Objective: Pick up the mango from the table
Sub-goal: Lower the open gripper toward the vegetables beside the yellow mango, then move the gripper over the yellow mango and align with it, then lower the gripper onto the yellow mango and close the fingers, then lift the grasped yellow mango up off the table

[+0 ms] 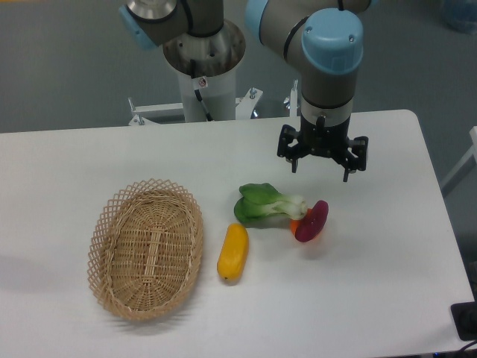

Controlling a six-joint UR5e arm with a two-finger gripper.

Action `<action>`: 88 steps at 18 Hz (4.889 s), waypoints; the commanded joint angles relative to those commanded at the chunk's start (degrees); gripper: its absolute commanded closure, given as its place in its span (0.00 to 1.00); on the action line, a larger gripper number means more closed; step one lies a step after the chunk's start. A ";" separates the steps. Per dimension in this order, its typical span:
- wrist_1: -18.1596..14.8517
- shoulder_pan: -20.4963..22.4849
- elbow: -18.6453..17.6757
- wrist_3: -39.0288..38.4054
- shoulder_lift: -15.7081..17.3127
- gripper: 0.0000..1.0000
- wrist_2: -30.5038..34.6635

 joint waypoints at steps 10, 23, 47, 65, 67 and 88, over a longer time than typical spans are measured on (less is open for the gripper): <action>3.25 -0.97 -2.20 -0.53 -0.44 0.00 -0.70; 15.64 -5.89 -6.59 -8.26 -5.53 0.00 -1.23; 22.41 -10.63 -14.77 -1.84 -11.78 0.00 -4.04; 28.48 -13.01 -14.33 -5.10 -15.91 0.00 -3.96; 28.48 -13.01 -14.41 -5.19 -15.82 0.14 -3.96; 28.39 -9.14 -2.12 -13.62 -11.61 0.67 -11.42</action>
